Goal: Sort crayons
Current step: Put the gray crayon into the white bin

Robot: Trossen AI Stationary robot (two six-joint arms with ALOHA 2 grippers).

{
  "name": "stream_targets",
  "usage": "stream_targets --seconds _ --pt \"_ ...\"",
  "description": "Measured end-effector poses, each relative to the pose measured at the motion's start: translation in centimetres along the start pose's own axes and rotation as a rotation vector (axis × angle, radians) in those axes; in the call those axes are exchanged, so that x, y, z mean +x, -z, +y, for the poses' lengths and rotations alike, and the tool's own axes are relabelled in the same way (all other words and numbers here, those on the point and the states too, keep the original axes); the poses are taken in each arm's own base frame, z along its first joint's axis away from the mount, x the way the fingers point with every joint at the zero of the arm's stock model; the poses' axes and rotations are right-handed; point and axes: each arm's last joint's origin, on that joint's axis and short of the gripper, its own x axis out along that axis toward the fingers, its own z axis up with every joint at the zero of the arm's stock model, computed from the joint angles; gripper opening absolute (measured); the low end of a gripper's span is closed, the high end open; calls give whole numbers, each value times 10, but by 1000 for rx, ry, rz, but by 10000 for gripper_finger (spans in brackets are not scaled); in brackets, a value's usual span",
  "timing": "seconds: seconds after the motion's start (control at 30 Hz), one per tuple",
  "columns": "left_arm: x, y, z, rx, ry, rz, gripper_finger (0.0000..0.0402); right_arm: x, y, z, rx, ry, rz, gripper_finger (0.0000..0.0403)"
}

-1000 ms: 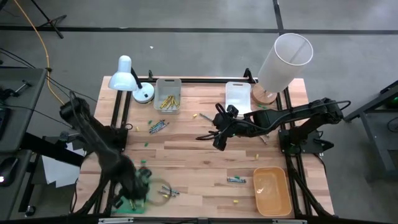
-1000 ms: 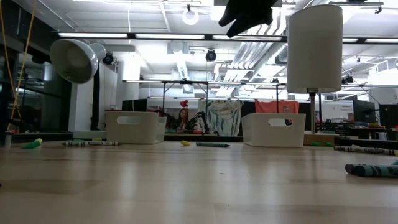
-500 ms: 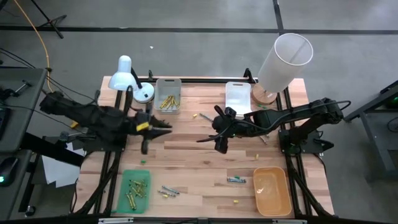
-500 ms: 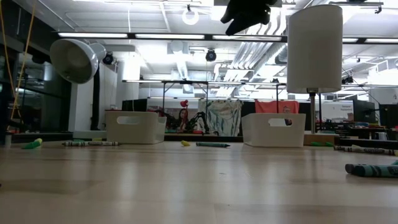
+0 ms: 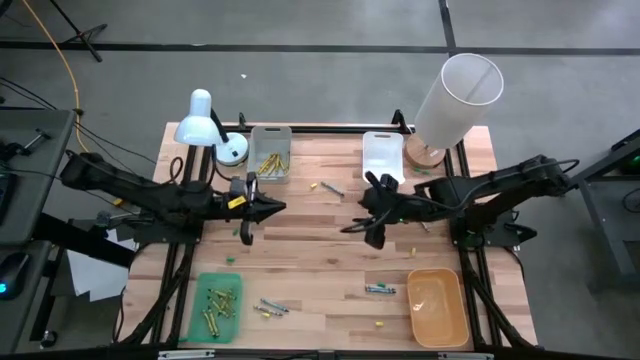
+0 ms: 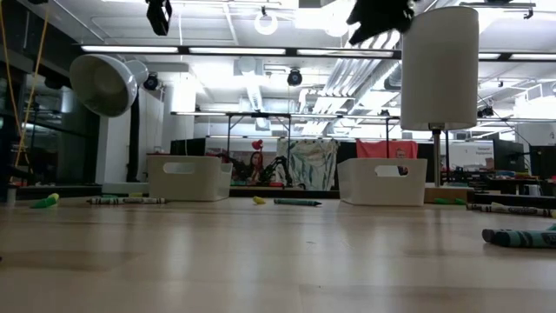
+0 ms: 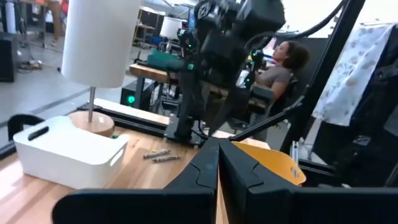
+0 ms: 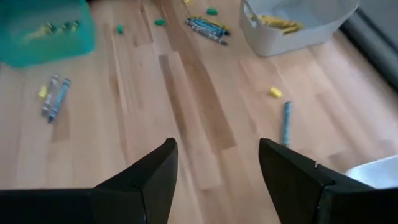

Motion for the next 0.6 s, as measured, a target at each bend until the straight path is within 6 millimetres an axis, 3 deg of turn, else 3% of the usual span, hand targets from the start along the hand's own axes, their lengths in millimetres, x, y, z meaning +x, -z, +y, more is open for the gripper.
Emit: stream_targets --seconds 0.17,0.3,0.4,0.6 --pt "-1 0 -1 16 -27 -7 1 8 32 -2 219 -107 -150 197" --pt "0 1 0 19 -42 -5 1 16 34 1 367 -246 -383 195" --pt "0 1 2 20 -56 -6 1 21 36 2 342 -281 -494 195" --pt "0 1 2 13 -55 -6 3 23 40 1 228 -247 -524 195"
